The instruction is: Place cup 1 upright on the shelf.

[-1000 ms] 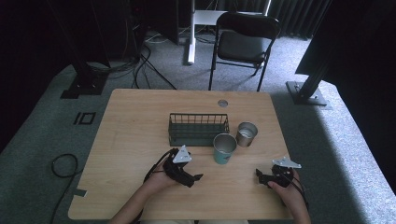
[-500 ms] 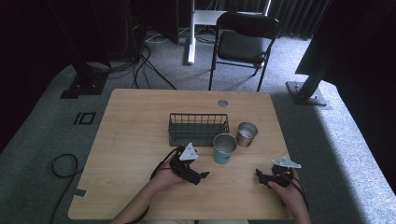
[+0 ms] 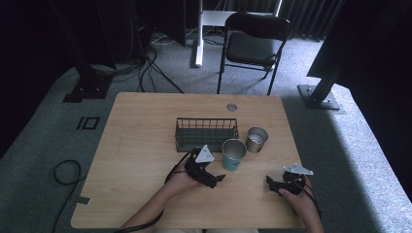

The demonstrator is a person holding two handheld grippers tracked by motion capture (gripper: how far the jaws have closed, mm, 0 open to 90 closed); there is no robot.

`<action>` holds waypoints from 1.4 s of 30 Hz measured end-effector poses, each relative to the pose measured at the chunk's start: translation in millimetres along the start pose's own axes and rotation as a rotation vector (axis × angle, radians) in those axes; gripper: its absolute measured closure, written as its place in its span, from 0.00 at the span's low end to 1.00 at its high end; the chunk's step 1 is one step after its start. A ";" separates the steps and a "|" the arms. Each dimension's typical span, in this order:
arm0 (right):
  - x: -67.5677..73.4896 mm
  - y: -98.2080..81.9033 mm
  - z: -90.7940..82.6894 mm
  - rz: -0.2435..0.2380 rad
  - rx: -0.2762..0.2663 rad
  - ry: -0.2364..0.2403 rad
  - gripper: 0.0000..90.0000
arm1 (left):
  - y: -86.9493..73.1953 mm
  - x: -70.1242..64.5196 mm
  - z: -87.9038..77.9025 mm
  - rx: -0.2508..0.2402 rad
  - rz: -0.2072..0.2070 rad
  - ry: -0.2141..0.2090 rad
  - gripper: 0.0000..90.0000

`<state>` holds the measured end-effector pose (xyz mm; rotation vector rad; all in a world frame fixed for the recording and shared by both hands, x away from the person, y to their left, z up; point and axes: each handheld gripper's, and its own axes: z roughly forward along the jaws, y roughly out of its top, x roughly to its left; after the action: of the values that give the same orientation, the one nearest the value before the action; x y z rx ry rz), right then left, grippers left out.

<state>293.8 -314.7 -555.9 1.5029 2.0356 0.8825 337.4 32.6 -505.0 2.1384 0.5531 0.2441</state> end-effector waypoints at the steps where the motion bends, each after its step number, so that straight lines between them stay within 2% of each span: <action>1: 0.0 0.0 0.0 0.000 0.000 0.000 0.13 | 0.6 0.7 0.7 0.000 -0.001 0.004 0.03; 7: 0.0 0.0 0.0 0.000 0.000 0.000 0.13 | 8.2 3.6 6.5 -0.010 -0.017 0.030 0.03; 16: 0.0 0.0 0.0 0.000 0.000 0.000 0.13 | 15.6 3.2 15.9 -0.001 -0.020 0.026 0.03; 18: 0.0 0.0 0.0 0.001 0.000 0.000 0.13 | 18.9 3.3 20.4 -0.001 -0.022 0.040 0.03; 28: 0.0 0.0 0.0 0.001 -0.001 0.000 0.13 | 26.1 3.5 28.2 -0.010 -0.023 0.054 0.03; 34: 0.0 0.0 0.0 0.001 0.000 0.000 0.13 | 29.6 5.3 32.9 -0.012 -0.040 0.061 0.03; 36: 0.0 0.0 0.0 0.001 0.000 0.000 0.13 | 31.7 6.9 36.7 -0.016 -0.051 0.051 0.03; 42: 0.0 0.0 0.0 0.000 0.000 0.000 0.13 | 38.1 6.7 42.8 -0.015 -0.042 0.061 0.03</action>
<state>293.8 -314.7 -555.9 1.5028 2.0355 0.8823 370.4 -14.4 -499.5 2.1083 0.6290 0.2896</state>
